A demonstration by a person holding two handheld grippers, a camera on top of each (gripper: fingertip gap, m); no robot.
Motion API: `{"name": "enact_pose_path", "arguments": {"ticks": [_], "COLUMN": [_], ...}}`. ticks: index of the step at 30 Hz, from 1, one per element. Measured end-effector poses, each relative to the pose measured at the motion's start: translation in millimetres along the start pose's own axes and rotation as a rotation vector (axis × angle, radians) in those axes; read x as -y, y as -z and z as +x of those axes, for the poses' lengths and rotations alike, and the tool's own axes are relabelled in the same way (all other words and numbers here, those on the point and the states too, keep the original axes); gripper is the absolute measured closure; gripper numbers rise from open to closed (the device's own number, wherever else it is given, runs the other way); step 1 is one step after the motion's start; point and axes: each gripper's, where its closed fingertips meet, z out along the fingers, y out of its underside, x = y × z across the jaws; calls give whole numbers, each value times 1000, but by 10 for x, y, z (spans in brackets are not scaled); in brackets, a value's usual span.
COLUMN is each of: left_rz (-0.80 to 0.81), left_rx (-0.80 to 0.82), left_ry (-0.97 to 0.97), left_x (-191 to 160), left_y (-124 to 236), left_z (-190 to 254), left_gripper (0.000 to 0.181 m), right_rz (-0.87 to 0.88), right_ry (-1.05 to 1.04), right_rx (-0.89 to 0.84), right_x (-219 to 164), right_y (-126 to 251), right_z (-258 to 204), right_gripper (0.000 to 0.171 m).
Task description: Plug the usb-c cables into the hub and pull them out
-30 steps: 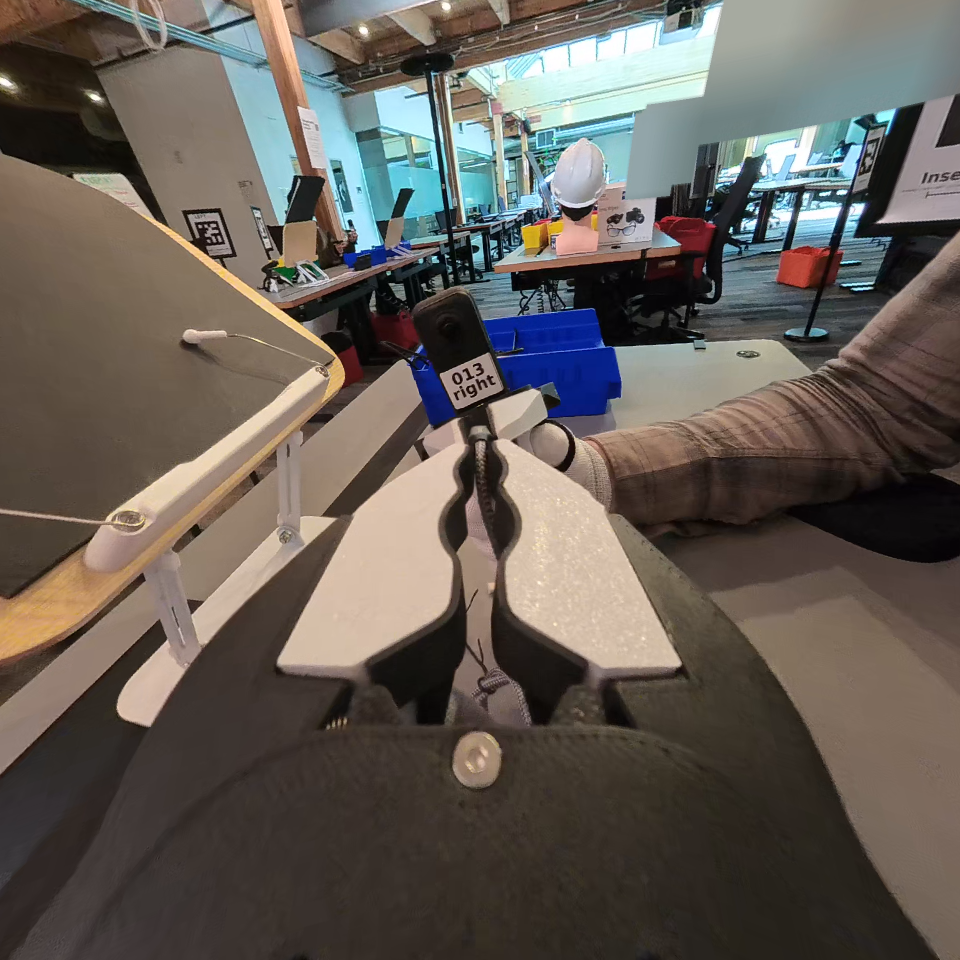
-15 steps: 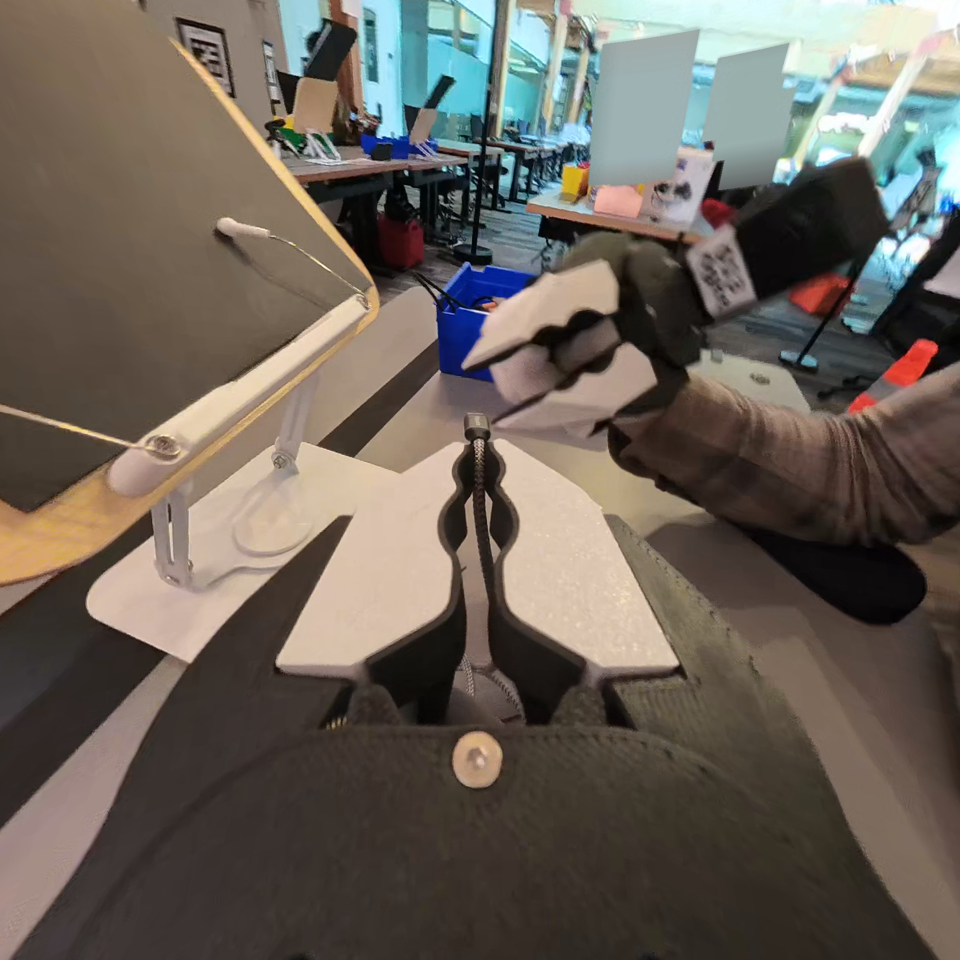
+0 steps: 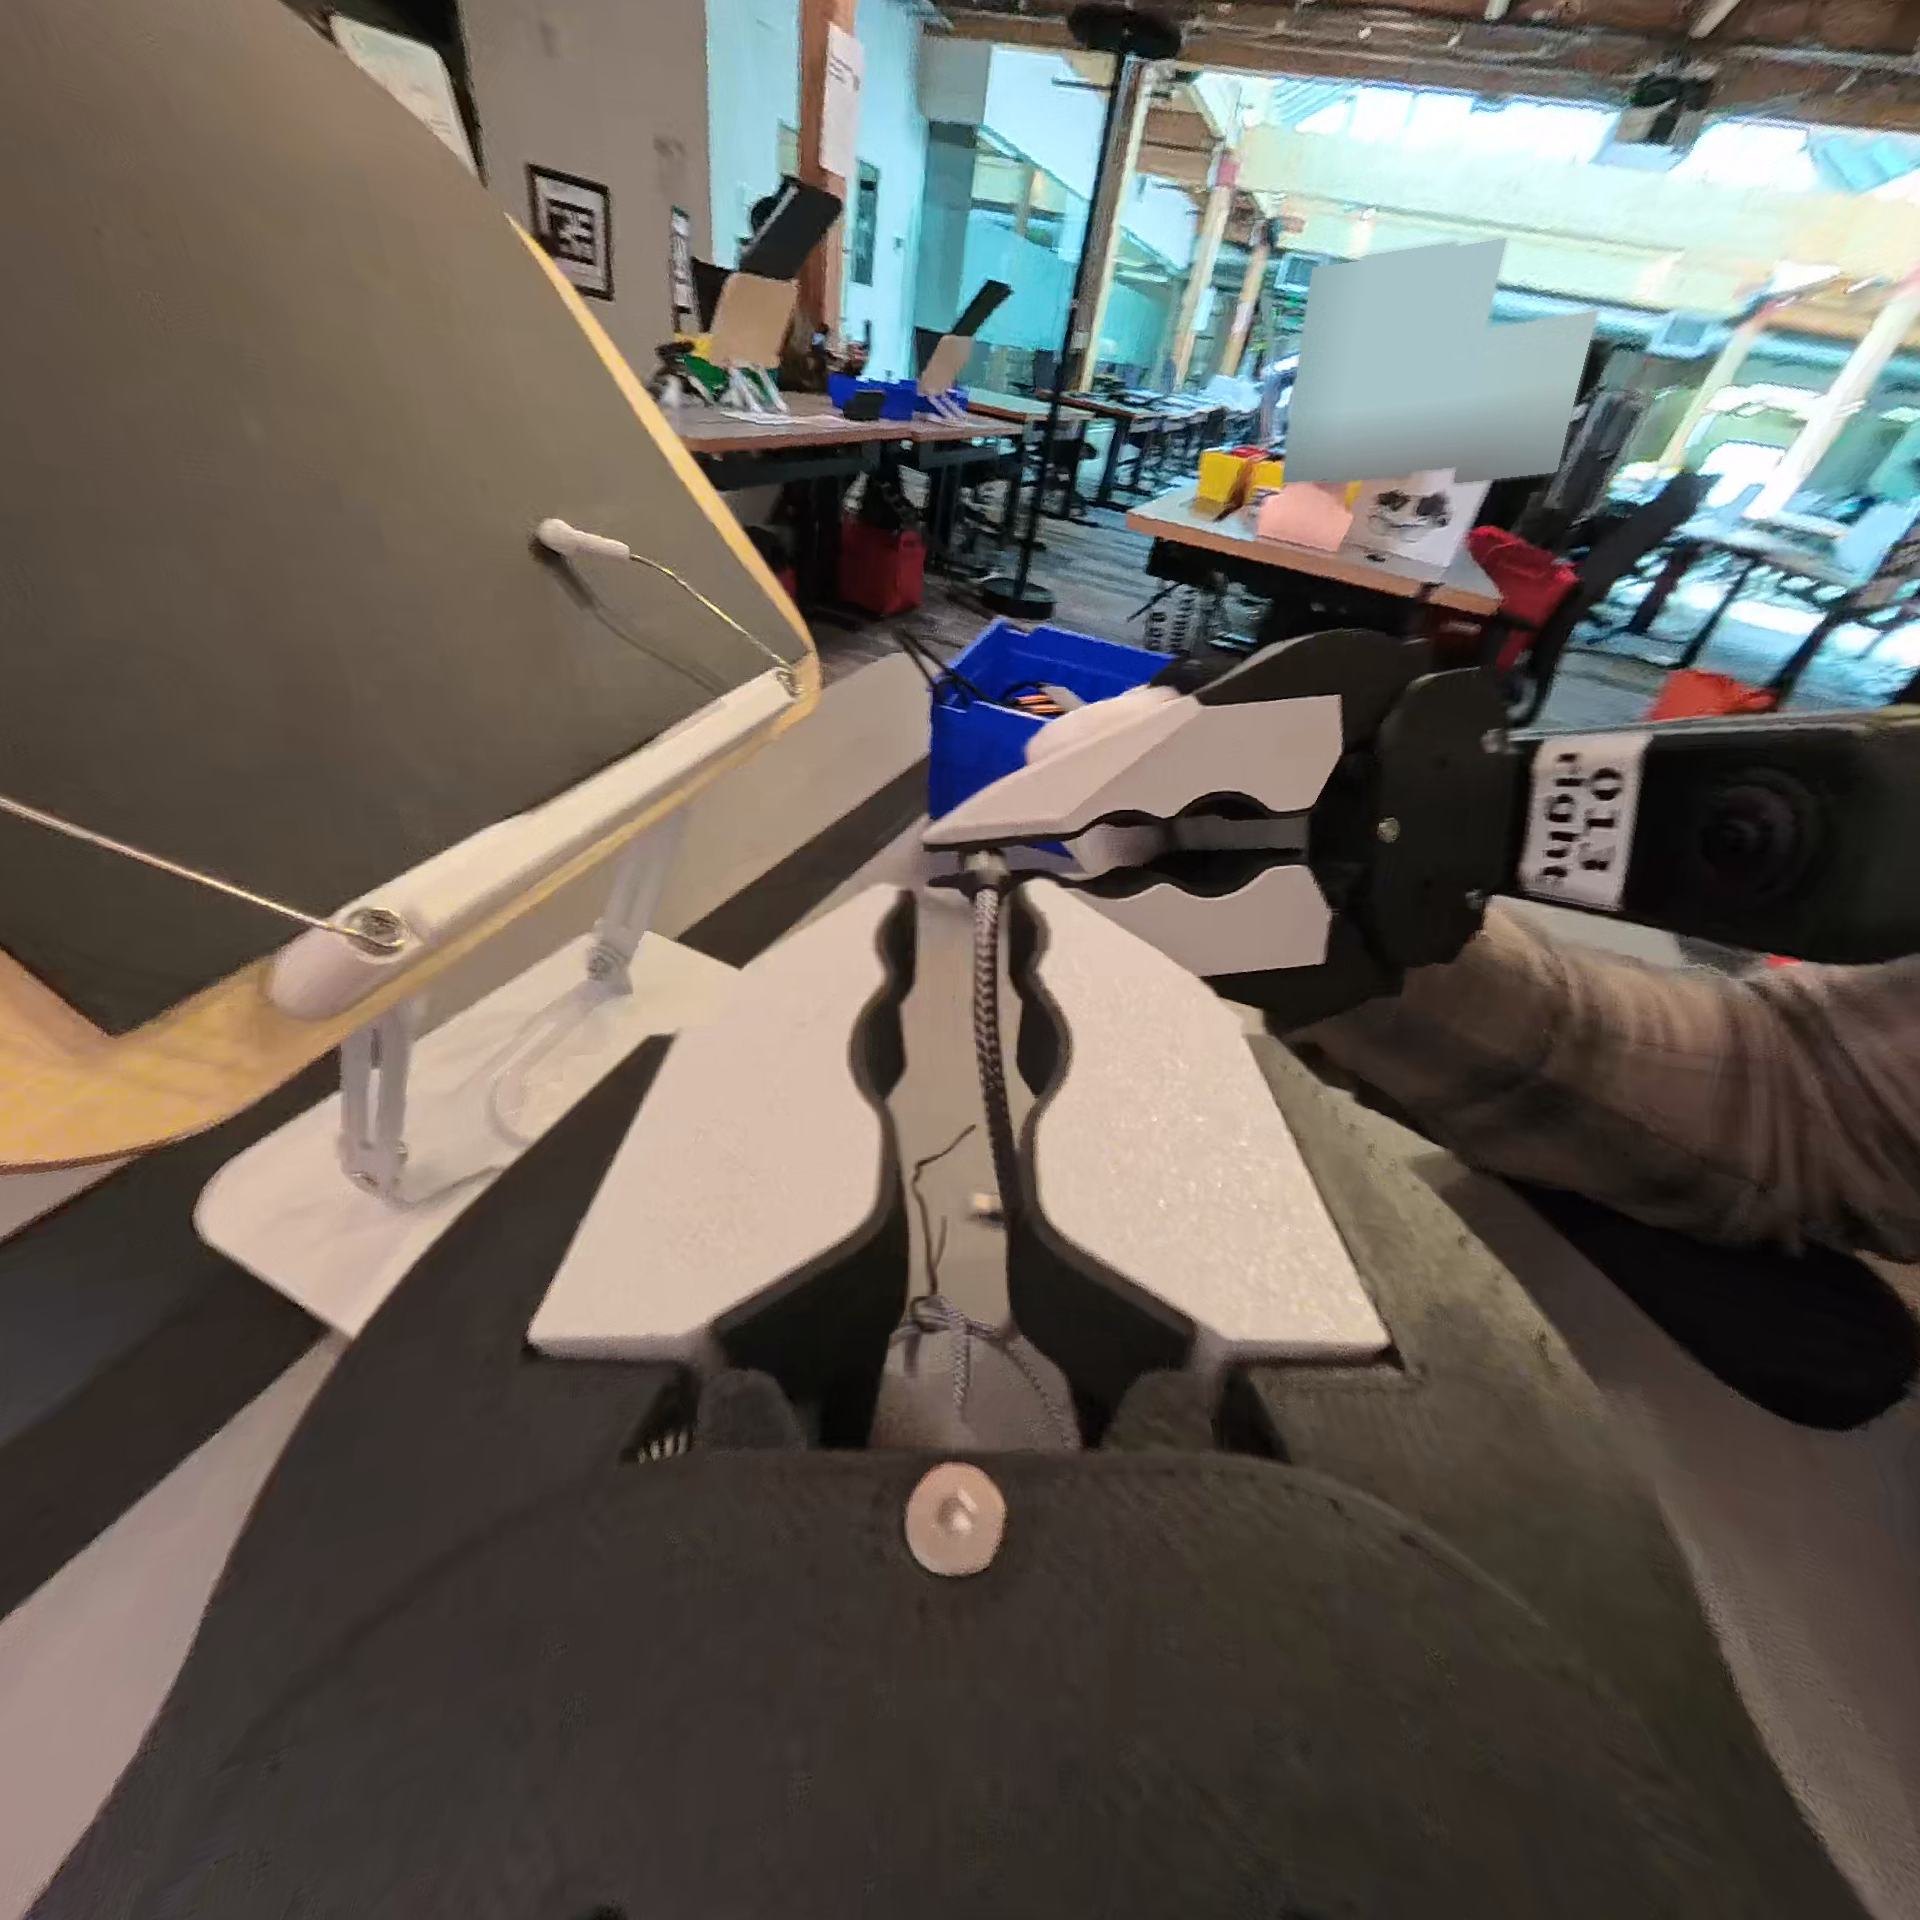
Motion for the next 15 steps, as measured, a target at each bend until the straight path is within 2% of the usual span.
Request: {"name": "enact_pose_path", "arguments": {"ticks": [2,4,8,15], "left_rz": [-11,-12,-13,20], "left_rx": [26,29,57,72], "left_ry": [-41,-63,-80,-84], "left_x": [-3,10,17,74], "left_y": [-26,-50,-80,-60], "left_z": [9,52,67,68], "left_gripper": [156,156,166,171], "right_rz": [-11,-1,6,16], "right_ry": [12,6,2,-13], "right_rx": [-2,-9,-33,-71], "right_x": [-4,26,88,130], "right_y": [-9,-15,-33,-37], "right_z": [-3,-8,-3,46], "right_gripper": [168,168,168,168]}}
